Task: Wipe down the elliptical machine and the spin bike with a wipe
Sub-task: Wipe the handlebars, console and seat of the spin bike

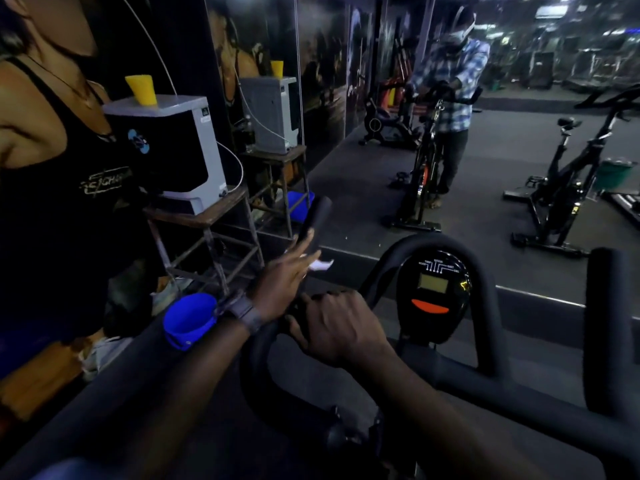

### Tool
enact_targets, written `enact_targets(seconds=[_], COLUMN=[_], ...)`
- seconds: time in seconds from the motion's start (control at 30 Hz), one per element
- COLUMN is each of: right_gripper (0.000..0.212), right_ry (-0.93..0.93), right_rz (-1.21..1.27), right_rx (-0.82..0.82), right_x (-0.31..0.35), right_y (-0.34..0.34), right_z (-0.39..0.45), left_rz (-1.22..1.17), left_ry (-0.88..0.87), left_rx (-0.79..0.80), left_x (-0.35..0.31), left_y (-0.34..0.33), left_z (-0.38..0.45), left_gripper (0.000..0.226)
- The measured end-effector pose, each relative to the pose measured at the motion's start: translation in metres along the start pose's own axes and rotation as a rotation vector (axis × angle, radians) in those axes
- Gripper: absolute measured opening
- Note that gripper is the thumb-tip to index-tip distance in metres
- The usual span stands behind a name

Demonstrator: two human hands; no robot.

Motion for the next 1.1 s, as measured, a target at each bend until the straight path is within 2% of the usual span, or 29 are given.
enact_targets(seconds=[0.1,0.17,0.27,0.33,0.47,0.6,0.67,0.8,0.9,0.97,1.1], right_gripper=[0.034,0.033,0.039,0.037,0.035,0.036,0.036,0.040,0.043,0.045,0.047], right_ry=[-0.043,-0.056,-0.031,-0.017,-0.024,-0.041,-0.029,-0.026,-0.036,-0.035,-0.045], right_rz=[-0.009,0.007,0.006,-0.051,-0.061,-0.011,-0.011,0.007,0.025,0.035,0.009], right_rx=[-0.038,-0.047,-0.011,0.012,0.021,0.020,0.020,0.022,0.025,0.043,0.042], right_x=[-0.002,-0.002,0.000,0.000,0.000,-0.002,-0.001,0.000,-0.001,-0.001,-0.002], right_y=[0.001,0.001,-0.002,0.001,0.006,0.004,0.003,0.003,0.001,-0.002,-0.001], right_z=[0.002,0.002,0.002,0.001,0.002,0.001,0.001,0.001,0.001,0.001,0.000], left_rz=[-0.117,-0.174,-0.188,-0.124,-0.053,-0.114,-0.179,-0.236,-0.213,-0.143,0.090], left_ry=[0.133,0.173,0.246,0.366,0.442,0.443,0.450,0.573,0.542,0.474,0.366], left_rx=[0.078,0.093,0.140,0.158,0.110,-0.019,-0.012,0.089,0.092,0.026,-0.223], left_x=[0.003,0.001,0.001,0.020,0.027,0.022,0.025,0.029,0.017,0.004,0.000], left_y=[0.018,0.022,0.010,-0.006,-0.022,-0.019,-0.019,-0.006,0.010,0.021,0.048], left_z=[-0.060,-0.068,-0.035,0.007,0.080,0.073,0.044,-0.017,-0.052,-0.068,-0.076], left_gripper=[0.044,0.048,0.057,0.065,0.075,0.084,0.080,0.061,0.060,0.056,0.041])
Point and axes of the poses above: each hand's wrist, its own z-axis towards the middle knuckle, its own y-axis out of the back of the hand, x = y × z, the point moved 7 cm from there along z, towards the middle knuckle, and after that the axes turned 7 degrees about -x, right-handed, at the moved point
